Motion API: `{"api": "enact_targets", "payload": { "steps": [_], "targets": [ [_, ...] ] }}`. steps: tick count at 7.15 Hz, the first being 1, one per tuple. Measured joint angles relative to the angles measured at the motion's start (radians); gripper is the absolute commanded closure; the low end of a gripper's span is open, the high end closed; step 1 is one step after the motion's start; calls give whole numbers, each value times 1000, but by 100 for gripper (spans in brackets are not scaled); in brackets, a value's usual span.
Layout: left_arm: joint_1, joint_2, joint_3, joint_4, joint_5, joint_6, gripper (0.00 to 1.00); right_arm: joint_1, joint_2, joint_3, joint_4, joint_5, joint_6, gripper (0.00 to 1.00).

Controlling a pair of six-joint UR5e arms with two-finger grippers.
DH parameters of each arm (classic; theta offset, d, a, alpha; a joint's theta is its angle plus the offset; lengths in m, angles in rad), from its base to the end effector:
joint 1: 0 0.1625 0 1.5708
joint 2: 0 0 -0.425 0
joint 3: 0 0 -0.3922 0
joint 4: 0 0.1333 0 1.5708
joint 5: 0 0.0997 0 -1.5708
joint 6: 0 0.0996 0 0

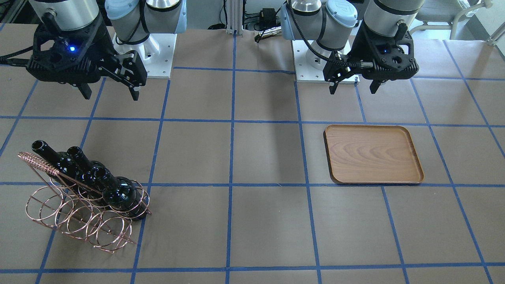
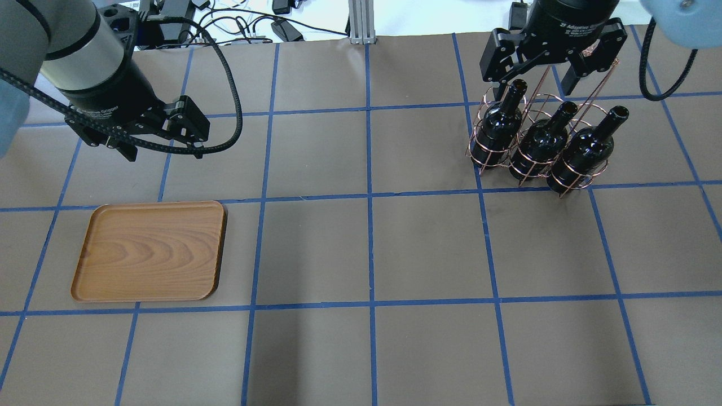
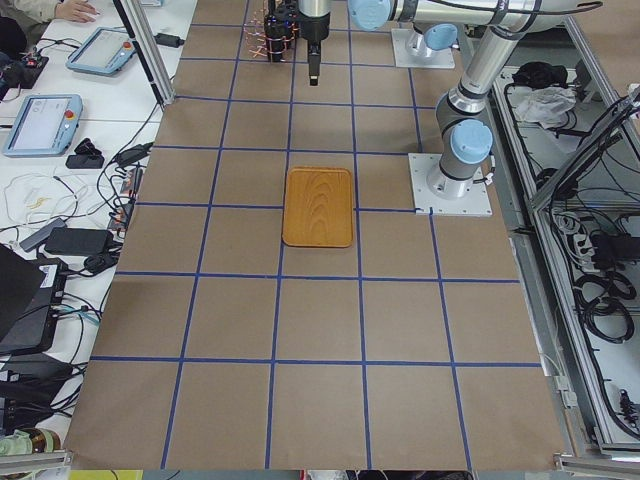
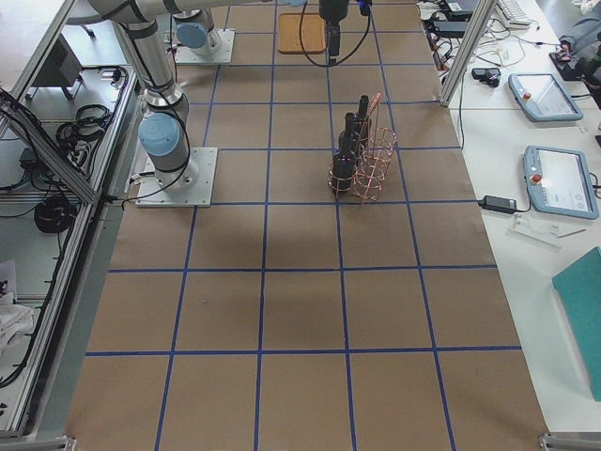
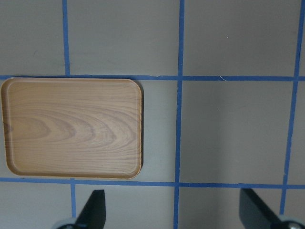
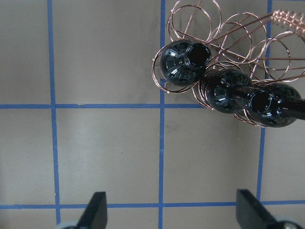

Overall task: Take wine from basket and place on tray
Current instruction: 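Lower the right gripper onto the neck of the farthest-back wine bottle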

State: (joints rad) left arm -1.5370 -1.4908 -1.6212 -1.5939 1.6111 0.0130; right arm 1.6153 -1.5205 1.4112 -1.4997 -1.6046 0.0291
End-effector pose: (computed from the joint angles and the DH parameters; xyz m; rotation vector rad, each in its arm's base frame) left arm -0.1137 -0.4625 0.4989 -0.0325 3.1010 -0.0086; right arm 0.1527 -0.5084 0.5341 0.0229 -3.1085 0.0613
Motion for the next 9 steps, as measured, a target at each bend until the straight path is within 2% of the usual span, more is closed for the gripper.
{"api": "enact_targets", "payload": {
  "steps": [4, 7, 9],
  "targets": [
    [0, 1, 0, -1, 3, 0, 0, -7, 1, 20, -25, -6, 9, 1],
    [0, 0, 0, 0, 3, 0, 0, -49, 2, 127, -182, -47, 15, 1],
    [0, 1, 0, -1, 5, 0, 0, -110, 5, 162, -201, -51, 9, 4]
  ]
}}
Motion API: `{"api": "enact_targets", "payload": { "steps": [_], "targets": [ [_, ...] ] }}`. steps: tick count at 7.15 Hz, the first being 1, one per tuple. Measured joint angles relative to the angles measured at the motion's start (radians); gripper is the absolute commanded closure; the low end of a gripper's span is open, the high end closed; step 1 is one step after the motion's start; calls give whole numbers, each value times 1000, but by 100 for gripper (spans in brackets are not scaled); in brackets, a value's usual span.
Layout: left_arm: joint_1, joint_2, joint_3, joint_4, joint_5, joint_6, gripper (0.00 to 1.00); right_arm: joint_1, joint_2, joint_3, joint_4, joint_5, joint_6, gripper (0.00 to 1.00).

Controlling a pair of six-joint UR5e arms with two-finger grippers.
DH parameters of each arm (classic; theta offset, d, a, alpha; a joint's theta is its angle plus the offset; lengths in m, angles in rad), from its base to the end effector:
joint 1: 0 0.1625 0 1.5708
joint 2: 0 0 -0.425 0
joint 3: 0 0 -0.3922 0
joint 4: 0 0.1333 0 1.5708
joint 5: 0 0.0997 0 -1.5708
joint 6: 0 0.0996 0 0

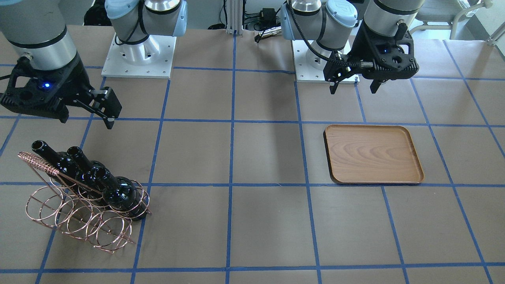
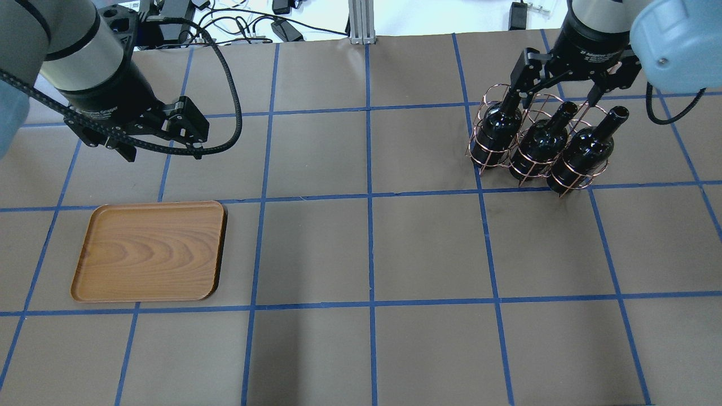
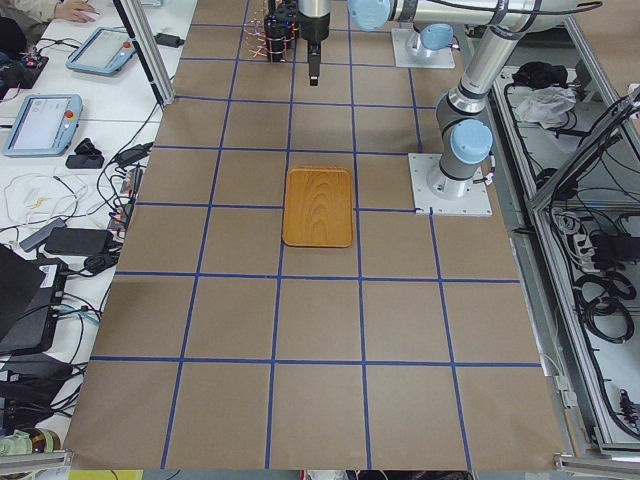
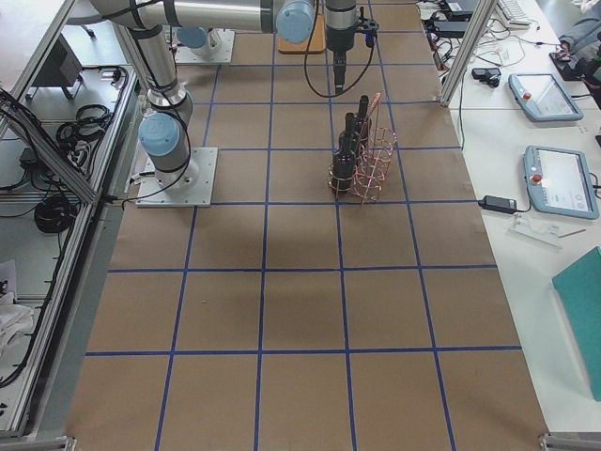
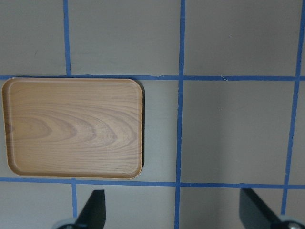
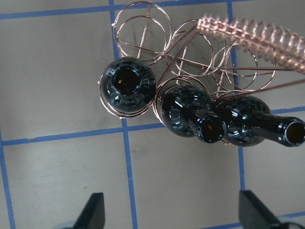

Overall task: Take wine from basket and place on tray
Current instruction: 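Lower the right gripper onto the neck of the farthest-back wine bottle, then close the right gripper on the bottle neck and lift it from the rack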

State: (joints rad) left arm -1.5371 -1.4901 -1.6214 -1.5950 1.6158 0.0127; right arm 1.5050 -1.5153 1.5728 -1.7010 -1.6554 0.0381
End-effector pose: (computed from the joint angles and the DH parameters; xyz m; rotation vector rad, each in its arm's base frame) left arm -0.1133 -0.4621 0.4990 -0.0327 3.0963 -0.0075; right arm 0.0903 -0.5289 0.4726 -0.1633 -3.0497 0.1093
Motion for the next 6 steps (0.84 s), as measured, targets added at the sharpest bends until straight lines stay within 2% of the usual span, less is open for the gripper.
{"api": "enact_targets", "payload": {
  "steps": [2, 3, 6],
  "targets": [
    [0, 0, 0, 1, 0, 0, 0, -36, 16, 36, -46, 3, -1, 5],
    [0, -1, 0, 1, 0, 1, 0, -49, 34, 45, -90, 8, -3, 9],
    [1, -1, 0, 2, 2, 0, 0, -62, 110, 51, -200, 14, -7, 14]
  ]
}}
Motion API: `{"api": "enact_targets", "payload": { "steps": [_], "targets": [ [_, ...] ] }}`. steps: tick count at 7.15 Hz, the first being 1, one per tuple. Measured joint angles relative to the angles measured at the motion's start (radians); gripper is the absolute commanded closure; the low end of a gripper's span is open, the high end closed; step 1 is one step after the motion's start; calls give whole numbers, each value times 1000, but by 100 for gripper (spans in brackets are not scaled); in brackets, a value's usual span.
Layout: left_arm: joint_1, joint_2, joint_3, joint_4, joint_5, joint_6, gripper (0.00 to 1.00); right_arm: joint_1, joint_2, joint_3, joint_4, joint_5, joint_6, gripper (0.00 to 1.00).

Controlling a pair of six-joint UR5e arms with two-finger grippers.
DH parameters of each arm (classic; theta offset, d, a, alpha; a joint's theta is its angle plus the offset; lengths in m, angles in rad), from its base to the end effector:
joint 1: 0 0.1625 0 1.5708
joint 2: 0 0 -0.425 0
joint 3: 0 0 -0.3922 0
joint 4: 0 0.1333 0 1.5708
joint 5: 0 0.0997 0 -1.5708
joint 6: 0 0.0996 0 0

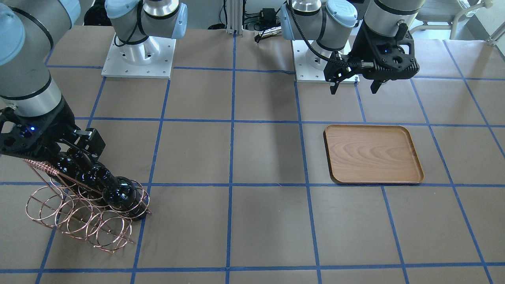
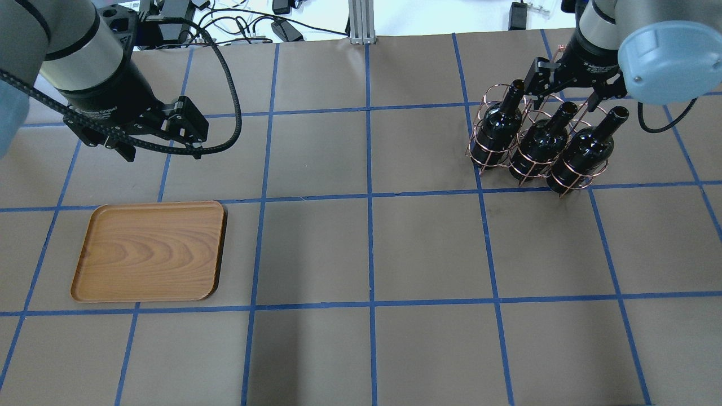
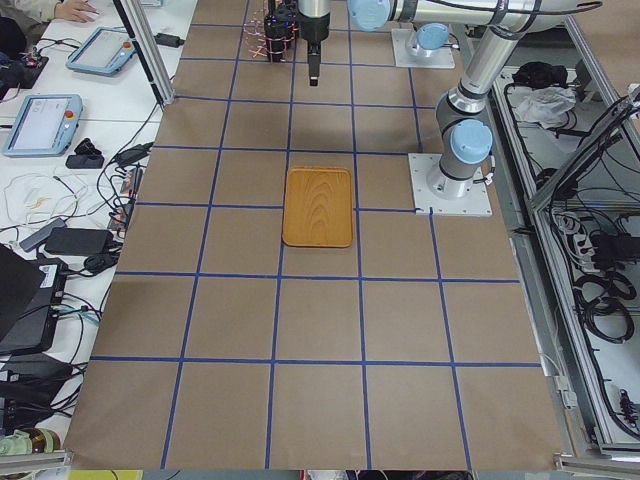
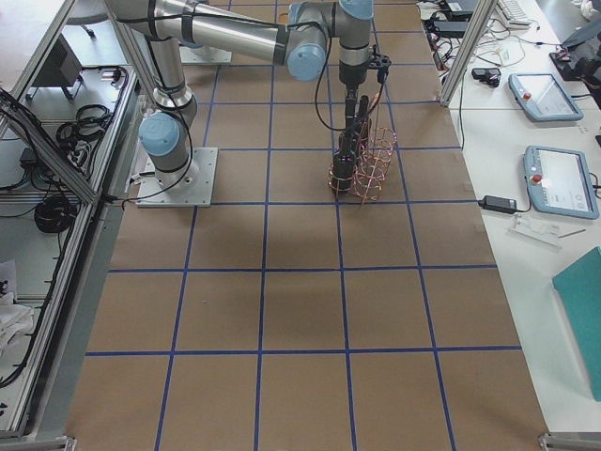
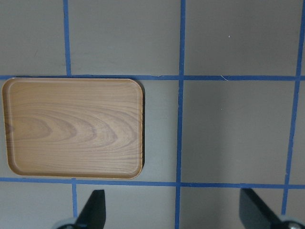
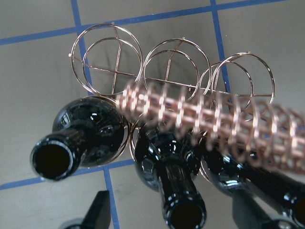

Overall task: Take wine from basket and place on tray
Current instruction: 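Close the right gripper on the bottle neck and lift it from the rack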

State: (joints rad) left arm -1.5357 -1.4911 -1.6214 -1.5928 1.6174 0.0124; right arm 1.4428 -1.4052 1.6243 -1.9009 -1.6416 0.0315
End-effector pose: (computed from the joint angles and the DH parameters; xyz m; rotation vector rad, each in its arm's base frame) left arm -0.1125 -0.4628 0.4988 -0.0354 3.0946 -0.0092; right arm 0.0534 -0.5745 0.4087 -0.2499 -3.0510 0.1646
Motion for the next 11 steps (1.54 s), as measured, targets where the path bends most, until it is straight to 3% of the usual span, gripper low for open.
{"api": "enact_targets", "payload": {
  "steps": [1, 4, 8, 11],
  "targets": [
    [0, 0, 0, -1, 1, 0, 0, 0, 17, 0, -19, 0, -2, 21],
    [-1, 0, -2, -3, 1, 0, 0, -1, 29, 2, -15, -1, -15, 24],
    [-1, 0, -7, -4, 2, 0, 0, -1, 29, 5, 23, -10, -52, 38],
    [-1, 0, -10, -2, 0, 2, 0, -2, 29, 5, 36, -12, -56, 65]
  ]
}}
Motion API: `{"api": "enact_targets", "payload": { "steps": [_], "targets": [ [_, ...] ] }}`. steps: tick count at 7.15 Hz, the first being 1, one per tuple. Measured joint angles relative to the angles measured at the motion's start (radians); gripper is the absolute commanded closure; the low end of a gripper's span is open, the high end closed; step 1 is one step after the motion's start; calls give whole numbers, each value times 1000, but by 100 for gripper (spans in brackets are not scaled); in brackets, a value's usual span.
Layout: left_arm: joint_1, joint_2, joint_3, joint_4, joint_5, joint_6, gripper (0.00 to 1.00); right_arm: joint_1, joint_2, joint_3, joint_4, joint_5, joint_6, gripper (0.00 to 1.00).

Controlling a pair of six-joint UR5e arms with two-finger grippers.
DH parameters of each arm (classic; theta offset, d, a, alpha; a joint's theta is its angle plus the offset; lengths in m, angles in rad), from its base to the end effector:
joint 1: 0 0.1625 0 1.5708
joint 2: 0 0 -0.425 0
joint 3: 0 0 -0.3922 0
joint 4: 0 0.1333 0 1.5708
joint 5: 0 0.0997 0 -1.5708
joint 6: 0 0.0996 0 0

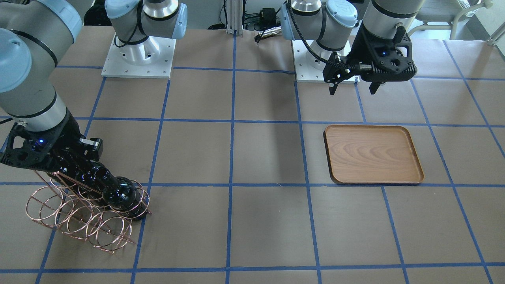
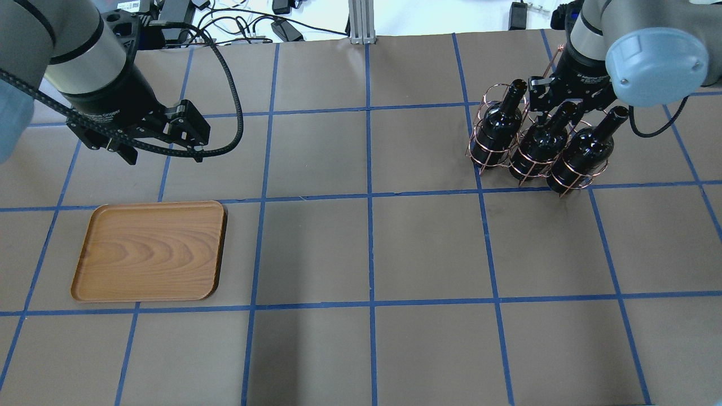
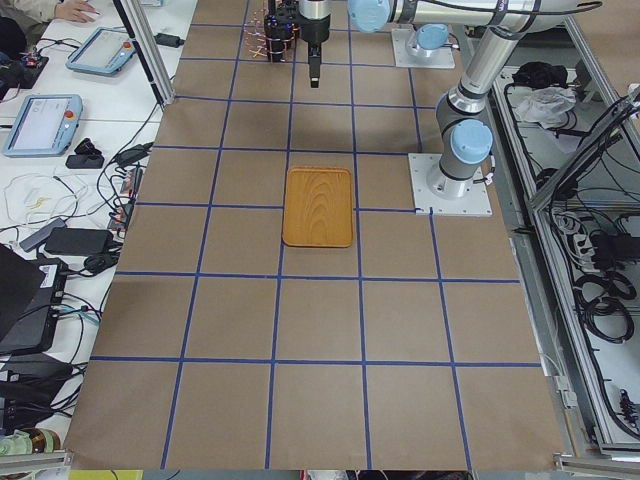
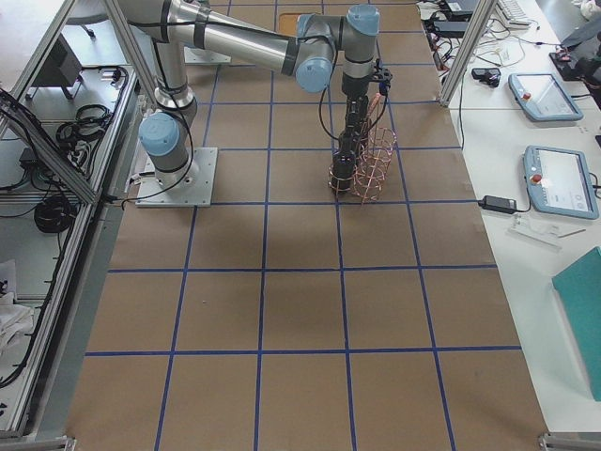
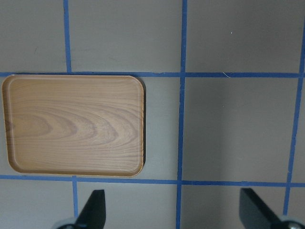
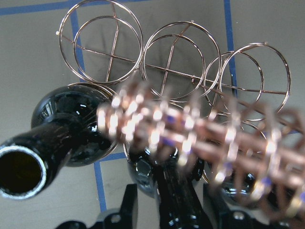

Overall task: Take wine from basket and place on tray
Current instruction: 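Close the right gripper on the bottle neck and lift it from the rack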

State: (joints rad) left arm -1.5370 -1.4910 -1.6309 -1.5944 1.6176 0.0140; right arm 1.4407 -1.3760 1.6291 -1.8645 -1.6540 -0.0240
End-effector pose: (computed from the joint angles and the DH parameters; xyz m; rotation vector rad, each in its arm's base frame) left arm -0.1131 -0.4616 0.4940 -0.0305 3.0947 0.0078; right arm 0.0506 -0.5771 0.3861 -0.1646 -3.0506 0.0521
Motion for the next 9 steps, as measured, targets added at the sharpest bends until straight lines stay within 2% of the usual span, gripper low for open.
{"api": "enact_targets", "payload": {
  "steps": [2, 3, 5, 8, 9],
  "targets": [
    [0, 0, -1, 0, 0, 12, 0, -1, -1, 0, 2, 1, 0, 84],
    [0, 0, -1, 2, 1, 21, 0, -1, -1, -2, 9, 1, 0, 89],
    [2, 0, 0, 6, 1, 27, 0, -2, -15, -37, 62, 3, 1, 90],
    [3, 1, 0, 11, 2, 29, 0, 1, -49, -248, 303, 16, 3, 92],
    [3, 1, 0, 11, 2, 29, 0, 2, -67, -288, 361, 14, 5, 92]
  ]
}}
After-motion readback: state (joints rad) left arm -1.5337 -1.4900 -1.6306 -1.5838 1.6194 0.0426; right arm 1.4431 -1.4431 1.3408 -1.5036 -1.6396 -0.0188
